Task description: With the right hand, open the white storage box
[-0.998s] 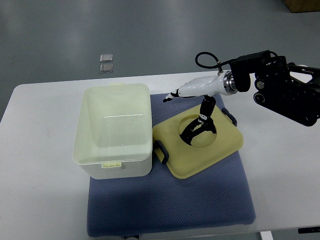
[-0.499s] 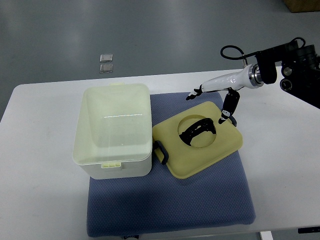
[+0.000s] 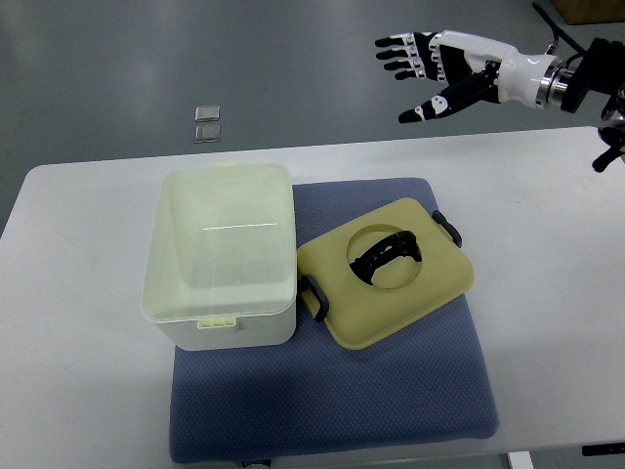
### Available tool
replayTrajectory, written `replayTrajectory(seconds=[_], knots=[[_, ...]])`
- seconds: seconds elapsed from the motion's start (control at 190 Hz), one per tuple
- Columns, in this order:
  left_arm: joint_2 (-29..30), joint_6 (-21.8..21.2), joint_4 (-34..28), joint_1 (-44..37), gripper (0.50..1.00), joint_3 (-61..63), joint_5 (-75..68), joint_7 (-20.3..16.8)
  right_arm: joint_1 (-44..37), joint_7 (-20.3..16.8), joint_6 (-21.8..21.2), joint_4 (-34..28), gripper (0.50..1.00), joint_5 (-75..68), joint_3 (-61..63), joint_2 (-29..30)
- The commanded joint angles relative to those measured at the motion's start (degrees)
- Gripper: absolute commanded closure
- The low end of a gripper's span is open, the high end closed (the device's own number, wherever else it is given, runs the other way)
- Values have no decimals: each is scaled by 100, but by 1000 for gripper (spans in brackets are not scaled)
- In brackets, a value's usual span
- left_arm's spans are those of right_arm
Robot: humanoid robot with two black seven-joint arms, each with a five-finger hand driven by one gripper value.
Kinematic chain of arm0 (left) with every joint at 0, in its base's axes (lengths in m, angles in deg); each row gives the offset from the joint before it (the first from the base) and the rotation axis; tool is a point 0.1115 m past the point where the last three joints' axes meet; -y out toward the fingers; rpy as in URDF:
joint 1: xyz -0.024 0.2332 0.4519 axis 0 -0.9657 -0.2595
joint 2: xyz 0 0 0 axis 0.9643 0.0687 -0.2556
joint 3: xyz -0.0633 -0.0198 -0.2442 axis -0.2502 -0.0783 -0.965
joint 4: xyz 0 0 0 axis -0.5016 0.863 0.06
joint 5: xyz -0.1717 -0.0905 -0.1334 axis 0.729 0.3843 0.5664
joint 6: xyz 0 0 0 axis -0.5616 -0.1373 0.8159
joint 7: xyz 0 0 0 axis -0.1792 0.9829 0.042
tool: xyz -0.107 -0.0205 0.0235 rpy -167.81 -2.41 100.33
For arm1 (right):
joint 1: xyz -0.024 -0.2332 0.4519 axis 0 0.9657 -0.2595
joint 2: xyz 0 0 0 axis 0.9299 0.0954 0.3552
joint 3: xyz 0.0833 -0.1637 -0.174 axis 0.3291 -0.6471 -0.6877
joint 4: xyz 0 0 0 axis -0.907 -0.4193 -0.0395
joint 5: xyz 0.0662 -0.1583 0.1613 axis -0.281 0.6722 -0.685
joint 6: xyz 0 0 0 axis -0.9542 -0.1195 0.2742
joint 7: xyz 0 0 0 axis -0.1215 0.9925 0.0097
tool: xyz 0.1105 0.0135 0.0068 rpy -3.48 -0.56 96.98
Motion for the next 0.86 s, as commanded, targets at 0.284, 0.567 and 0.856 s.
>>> replayTrajectory(seconds=[0.284,0.567,0.856], knots=[[0,8,0,0,500,-9,0,8,1154,72,1302,217,576,-3636,1029,1300],[0,8,0,0,500,-9,0,8,1795,72,1249,340,576,-3680,1565,1836],[0,8,8,0,500,-9,0,-1,1901,81,1249,463,576,-3680,1574,1845]])
